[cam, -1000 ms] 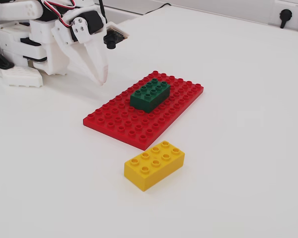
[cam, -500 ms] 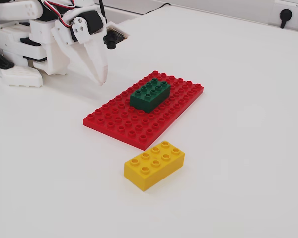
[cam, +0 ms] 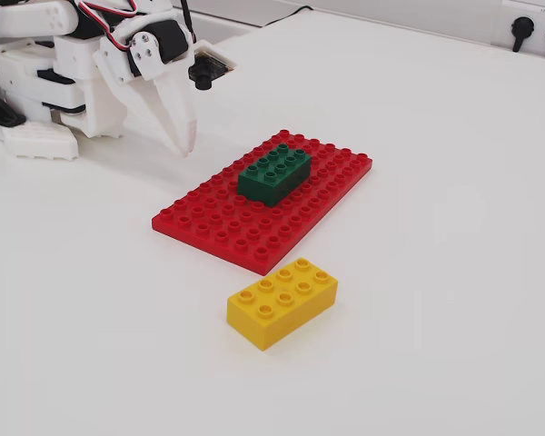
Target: Put yellow lego brick onto the green one
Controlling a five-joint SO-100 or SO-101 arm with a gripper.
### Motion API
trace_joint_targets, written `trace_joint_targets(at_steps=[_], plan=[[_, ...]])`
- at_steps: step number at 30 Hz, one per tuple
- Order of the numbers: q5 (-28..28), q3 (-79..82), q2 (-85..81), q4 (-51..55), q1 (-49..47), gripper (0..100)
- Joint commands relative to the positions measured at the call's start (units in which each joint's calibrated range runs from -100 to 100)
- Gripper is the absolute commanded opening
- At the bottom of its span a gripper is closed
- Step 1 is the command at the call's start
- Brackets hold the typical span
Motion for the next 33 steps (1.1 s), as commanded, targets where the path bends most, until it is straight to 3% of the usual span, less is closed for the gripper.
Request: trace_joint_targets(at_steps=[1, 14, 23, 33], plan=[[0.32, -2.19, -0.10, 0.93, 0.55, 2], [0.37, -21.62, 2.83, 1.71, 2.10, 7], [-0.15, -50.54, 34.09, 1.79, 5.05, 7], [-0.93, -80.54, 70.87, 1.71, 15.22, 7]])
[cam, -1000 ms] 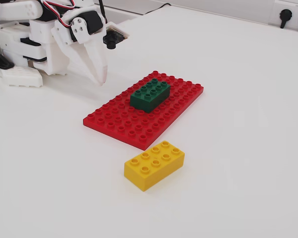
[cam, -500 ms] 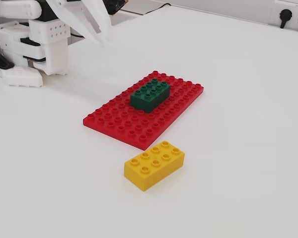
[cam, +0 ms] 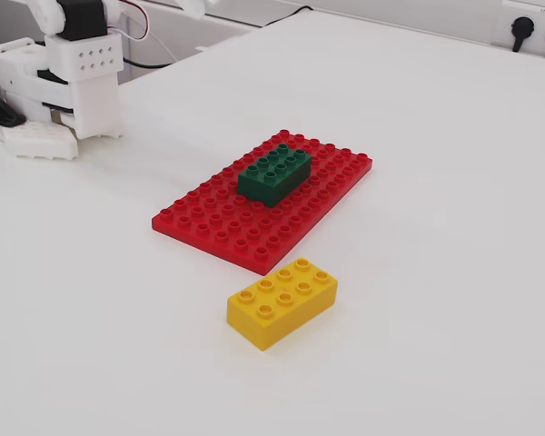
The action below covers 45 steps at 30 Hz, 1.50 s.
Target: Put yellow lego brick onto the green one
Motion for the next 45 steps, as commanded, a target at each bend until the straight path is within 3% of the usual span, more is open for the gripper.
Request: trace_joint_targets(at_steps=[1, 9, 19, 29, 45], plan=[[-0.93, -9.58, 13.26, -0.02, 3.50, 7], [-0.83, -29.64, 37.90, 7.33, 7.18, 7], [-0.36, -52.24, 56.75, 14.77, 7.48, 7], [1.21, -60.91, 64.04, 12.26, 6.08, 8], [-0.98, -60.55, 70.24, 9.32, -0.48, 8]])
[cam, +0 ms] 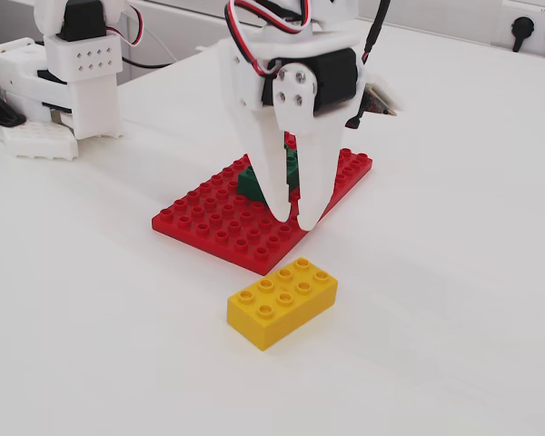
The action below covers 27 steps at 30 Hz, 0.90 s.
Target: Put yellow lego brick onto the green one
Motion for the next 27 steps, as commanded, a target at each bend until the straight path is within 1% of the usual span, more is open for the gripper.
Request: trace_joint_targets(at_steps=[1, 6, 9, 15, 18, 27], plan=[[-0.41, -2.30, 0.50, -0.62, -0.19, 8], [-0.15, -2.30, 1.00, -2.43, 0.84, 8], [1.41, -1.85, 1.09, -2.43, 1.36, 8], [2.67, -1.49, 1.09, -2.78, 2.76, 19], [2.82, -1.40, 1.34, -2.69, 3.05, 22], [2.82, -1.40, 7.20, -2.09, 4.45, 22]])
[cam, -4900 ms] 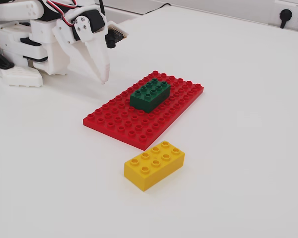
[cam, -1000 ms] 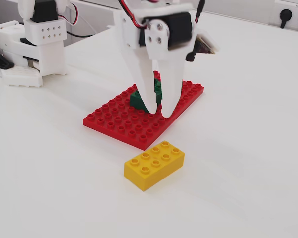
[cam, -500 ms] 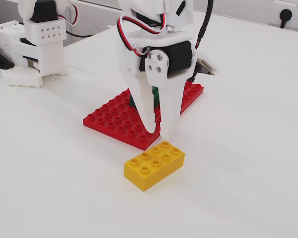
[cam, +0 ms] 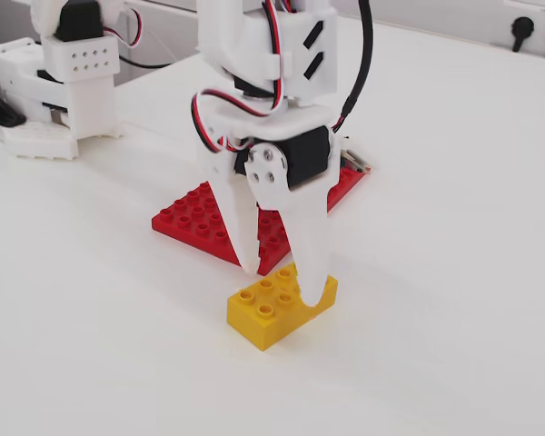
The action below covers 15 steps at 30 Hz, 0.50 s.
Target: Put yellow lego brick onto the green one
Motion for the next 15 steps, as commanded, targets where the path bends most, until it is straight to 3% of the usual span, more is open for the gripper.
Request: trace_joint_targets(at_steps=[1, 15], plan=[[0.22, -1.40, -0.06, 0.24, 1.14, 22], [0.22, 2.67, 0.78, -1.23, 0.84, 21]])
